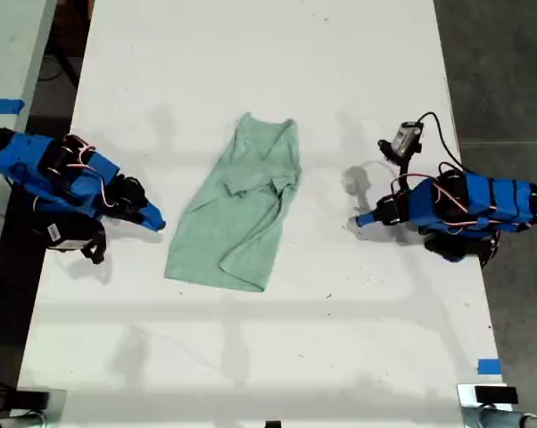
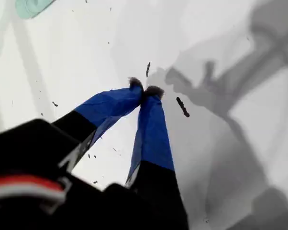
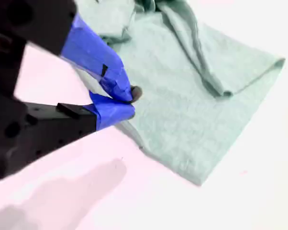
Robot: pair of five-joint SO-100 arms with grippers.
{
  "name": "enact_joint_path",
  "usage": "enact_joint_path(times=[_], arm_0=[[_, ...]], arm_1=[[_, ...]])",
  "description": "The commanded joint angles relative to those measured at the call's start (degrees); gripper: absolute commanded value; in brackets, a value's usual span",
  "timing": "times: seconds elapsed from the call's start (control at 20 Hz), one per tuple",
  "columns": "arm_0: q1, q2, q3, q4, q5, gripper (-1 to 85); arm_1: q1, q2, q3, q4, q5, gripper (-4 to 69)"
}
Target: Fold t shirt
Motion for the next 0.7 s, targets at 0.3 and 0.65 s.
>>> enact_joint_path(times=[0.3, 0.65], arm_0=[[5.27, -16.7, -7.03, 2.9, -8.79, 18.9], [-0.44, -31.46, -10.11, -0.53, -5.8, 19.8]], arm_1=[[-0.62, 0.7, 3.52, 0.26, 0.18, 2.4], [-0.88, 0.7, 3.52, 0.26, 0.0, 2.4]])
